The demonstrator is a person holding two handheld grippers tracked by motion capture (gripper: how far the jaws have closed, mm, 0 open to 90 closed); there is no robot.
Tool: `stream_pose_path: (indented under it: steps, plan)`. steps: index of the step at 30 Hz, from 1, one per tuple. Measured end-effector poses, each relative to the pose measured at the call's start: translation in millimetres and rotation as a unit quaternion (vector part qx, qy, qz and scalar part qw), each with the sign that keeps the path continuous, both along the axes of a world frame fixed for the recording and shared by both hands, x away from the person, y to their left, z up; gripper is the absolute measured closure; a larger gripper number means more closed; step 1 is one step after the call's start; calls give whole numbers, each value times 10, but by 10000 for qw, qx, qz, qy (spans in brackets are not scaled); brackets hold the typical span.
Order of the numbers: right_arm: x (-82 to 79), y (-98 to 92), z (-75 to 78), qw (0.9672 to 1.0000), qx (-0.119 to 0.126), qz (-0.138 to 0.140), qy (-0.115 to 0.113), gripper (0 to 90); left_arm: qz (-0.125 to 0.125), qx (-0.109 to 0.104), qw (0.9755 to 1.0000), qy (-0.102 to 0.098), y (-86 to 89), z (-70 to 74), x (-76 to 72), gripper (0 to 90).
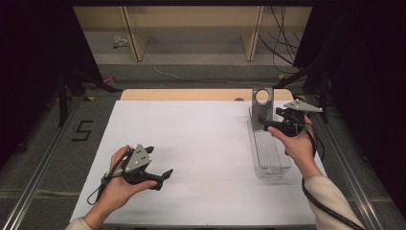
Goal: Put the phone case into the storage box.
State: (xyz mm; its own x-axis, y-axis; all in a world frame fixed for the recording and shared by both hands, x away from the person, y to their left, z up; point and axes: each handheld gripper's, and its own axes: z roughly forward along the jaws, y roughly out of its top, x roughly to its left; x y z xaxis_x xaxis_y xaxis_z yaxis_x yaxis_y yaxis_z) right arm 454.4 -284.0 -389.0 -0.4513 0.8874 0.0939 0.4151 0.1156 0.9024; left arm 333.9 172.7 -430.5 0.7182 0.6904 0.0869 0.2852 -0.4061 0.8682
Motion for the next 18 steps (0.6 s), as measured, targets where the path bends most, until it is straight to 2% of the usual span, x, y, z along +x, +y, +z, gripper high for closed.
stream_pose_path:
  steps: [7,18]
  plan:
    - [-98,-21,-11,9999,89,91,36,160,-4,-4,10000,-7,-1,2,-1,26]
    - [-245,-30,-44,9997,61,240,44,160,9,-19,10000,-20,6,5,-2,27]
